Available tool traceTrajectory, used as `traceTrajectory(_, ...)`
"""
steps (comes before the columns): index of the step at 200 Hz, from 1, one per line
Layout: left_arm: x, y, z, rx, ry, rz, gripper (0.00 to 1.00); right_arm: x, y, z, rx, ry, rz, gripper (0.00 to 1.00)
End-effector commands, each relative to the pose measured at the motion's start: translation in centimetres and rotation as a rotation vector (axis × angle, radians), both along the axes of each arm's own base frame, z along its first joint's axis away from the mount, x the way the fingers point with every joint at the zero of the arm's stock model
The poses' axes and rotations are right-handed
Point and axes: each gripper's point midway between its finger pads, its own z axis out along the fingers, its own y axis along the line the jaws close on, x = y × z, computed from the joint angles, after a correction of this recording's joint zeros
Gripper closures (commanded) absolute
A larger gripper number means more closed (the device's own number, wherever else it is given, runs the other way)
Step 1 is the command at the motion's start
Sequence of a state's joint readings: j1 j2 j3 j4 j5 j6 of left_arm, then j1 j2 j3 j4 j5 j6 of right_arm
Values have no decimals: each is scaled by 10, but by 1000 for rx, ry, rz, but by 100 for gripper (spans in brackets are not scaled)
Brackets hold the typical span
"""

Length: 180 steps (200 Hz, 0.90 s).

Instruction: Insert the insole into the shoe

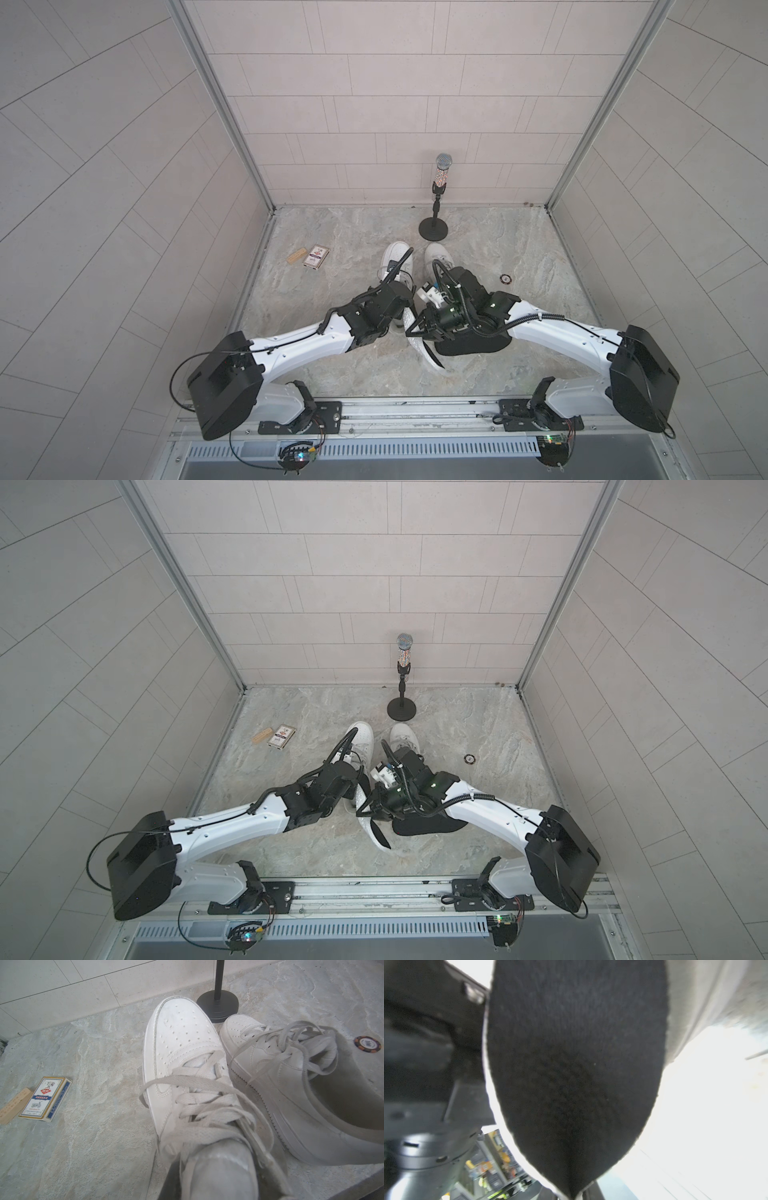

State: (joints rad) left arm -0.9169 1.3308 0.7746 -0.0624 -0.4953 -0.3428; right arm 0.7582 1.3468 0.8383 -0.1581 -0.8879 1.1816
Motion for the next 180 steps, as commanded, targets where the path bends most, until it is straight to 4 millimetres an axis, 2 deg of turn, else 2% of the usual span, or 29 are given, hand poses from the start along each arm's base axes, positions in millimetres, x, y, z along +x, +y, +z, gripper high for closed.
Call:
traceTrajectory(1, 12, -15, 48, -165, -130, 6, 100, 2, 9, 13, 79, 30, -2, 82)
traceTrajectory(25, 11, -26, 52, -186, -105, -41, 100, -2, 8, 7, 78, 44, 14, 82)
traceTrajectory(43, 9, -28, 52, -196, -81, -54, 100, -4, 1, -2, 65, 55, 6, 82)
traceTrajectory(65, 8, -29, 53, -219, -61, -78, 100, 4, -14, -14, 47, 71, -32, 83)
traceTrajectory(87, 9, -31, 52, -231, -45, -100, 100, 10, -20, -19, 37, 83, -39, 83)
traceTrajectory(116, 9, -40, 52, -238, -53, -145, 100, 17, -22, -22, 35, 93, -35, 84)
traceTrajectory(153, 14, -41, 53, -203, -85, -153, 100, 23, -19, -21, 33, 109, -29, 85)
traceTrajectory(180, 12, -47, 55, -191, -94, -200, 100, 34, -28, -25, -13, 96, -52, 86)
